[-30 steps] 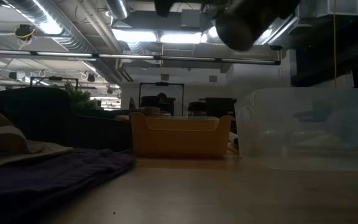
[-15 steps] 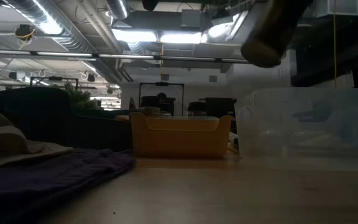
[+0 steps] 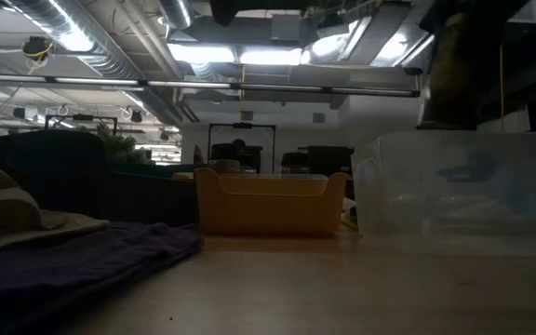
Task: Sort spices by type
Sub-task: Put the bottom yellow seasoning bottle into the bottom transparent bin
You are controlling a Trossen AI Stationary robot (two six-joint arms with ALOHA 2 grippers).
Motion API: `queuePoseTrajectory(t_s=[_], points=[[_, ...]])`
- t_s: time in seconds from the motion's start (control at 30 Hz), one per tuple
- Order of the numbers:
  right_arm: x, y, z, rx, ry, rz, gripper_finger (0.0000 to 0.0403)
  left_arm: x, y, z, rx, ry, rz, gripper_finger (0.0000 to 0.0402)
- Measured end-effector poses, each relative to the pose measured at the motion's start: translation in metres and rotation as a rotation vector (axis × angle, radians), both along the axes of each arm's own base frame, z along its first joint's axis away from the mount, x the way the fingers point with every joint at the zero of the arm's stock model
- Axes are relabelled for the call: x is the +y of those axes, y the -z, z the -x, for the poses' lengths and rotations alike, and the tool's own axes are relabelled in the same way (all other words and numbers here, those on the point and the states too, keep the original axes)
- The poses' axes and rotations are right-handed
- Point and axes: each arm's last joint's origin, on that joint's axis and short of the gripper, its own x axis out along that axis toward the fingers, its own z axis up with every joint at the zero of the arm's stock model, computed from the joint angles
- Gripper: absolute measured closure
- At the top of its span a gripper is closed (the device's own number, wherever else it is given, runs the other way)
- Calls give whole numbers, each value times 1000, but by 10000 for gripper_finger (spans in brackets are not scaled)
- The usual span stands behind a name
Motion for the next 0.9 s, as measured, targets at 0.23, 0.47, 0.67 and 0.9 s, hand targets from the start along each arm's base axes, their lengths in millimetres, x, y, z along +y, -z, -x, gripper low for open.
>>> queuePoseTrajectory(t_s=[0.23, 0.47, 0.67, 0.9], points=[[-2, 18, 8, 107, 23, 4, 178, -1, 0, 0, -1, 0, 4, 139], [-7, 50, 19, 209, 71, 24, 178, -1, 0, 0, -1, 1, 4, 139], [-9, 67, 23, 239, 77, 24, 178, 0, 0, 0, 0, 0, 3, 139], [-9, 73, 24, 234, 74, 22, 172, 0, 0, 0, 1, 0, 3, 139]])
